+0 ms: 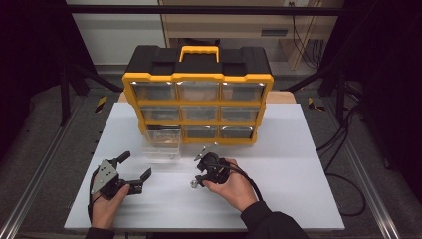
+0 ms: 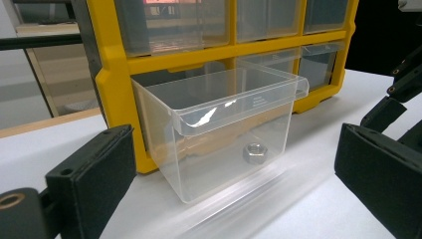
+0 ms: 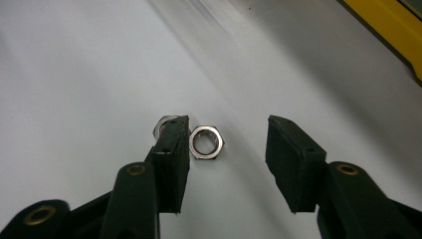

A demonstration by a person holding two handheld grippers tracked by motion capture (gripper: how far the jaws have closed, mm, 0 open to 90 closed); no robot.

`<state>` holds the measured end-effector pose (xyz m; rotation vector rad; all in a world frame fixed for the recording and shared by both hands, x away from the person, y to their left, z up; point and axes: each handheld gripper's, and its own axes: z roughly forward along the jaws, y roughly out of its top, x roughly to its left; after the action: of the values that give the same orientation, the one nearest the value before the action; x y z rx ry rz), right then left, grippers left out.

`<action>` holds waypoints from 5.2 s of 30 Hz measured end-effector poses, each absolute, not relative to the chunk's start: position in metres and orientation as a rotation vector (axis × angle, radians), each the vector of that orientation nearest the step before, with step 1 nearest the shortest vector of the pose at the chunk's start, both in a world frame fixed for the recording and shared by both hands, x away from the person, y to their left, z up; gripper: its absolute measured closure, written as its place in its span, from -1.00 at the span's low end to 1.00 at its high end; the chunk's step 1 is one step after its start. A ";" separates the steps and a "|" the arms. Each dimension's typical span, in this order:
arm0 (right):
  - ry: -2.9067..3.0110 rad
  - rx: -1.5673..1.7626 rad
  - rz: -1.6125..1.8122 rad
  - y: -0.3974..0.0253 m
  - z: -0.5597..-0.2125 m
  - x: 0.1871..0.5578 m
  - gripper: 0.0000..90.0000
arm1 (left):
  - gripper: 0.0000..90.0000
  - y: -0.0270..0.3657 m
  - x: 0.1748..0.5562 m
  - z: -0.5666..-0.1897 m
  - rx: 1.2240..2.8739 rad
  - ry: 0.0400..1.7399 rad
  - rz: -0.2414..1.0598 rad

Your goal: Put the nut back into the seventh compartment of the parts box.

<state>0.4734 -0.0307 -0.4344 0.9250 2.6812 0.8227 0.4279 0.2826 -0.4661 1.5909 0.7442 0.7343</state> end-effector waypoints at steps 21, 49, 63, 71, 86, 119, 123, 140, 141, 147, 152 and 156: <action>2.783 0.919 0.737 -0.023 -0.446 0.475 0.41 | -0.94 0.283 0.428 -0.466 1.592 0.744 0.733; 2.788 0.972 0.712 -0.020 -0.453 0.486 0.55 | -0.94 0.284 0.428 -0.466 1.590 0.747 0.733; 2.780 0.964 0.720 -0.020 -0.454 0.488 0.55 | -0.94 0.284 0.428 -0.466 1.591 0.747 0.735; 2.737 0.945 0.786 -0.024 -0.447 0.488 0.55 | -0.94 0.284 0.428 -0.466 1.590 0.749 0.735; 2.606 0.886 0.960 -0.029 -0.425 0.485 0.55 | -0.94 0.284 0.428 -0.467 1.592 0.753 0.735; 2.459 0.855 1.154 -0.022 -0.388 0.486 0.55 | -0.94 0.284 0.428 -0.466 1.591 0.753 0.737; 2.440 0.849 1.184 -0.022 -0.384 0.486 0.55 | -0.94 0.284 0.428 -0.466 1.592 0.751 0.738; 2.397 0.841 1.267 -0.015 -0.369 0.490 0.55 | -0.94 0.284 0.428 -0.466 1.586 0.747 0.738; 2.396 0.842 1.266 -0.015 -0.369 0.490 0.55 | -0.94 0.283 0.428 -0.466 1.587 0.746 0.737; 2.384 0.844 1.282 -0.015 -0.365 0.492 0.55 | -0.94 0.283 0.428 -0.466 1.586 0.744 0.737; 2.374 0.855 1.289 -0.014 -0.363 0.493 0.55 | -0.94 0.283 0.428 -0.466 1.586 0.741 0.736; 2.365 0.870 1.306 -0.013 -0.362 0.495 0.55 | -0.94 0.282 0.427 -0.466 1.588 0.737 0.736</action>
<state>0.4947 -0.0135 -0.3617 0.8697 2.3647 1.3058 0.4275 0.2823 -0.4657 1.5883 0.7373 0.7363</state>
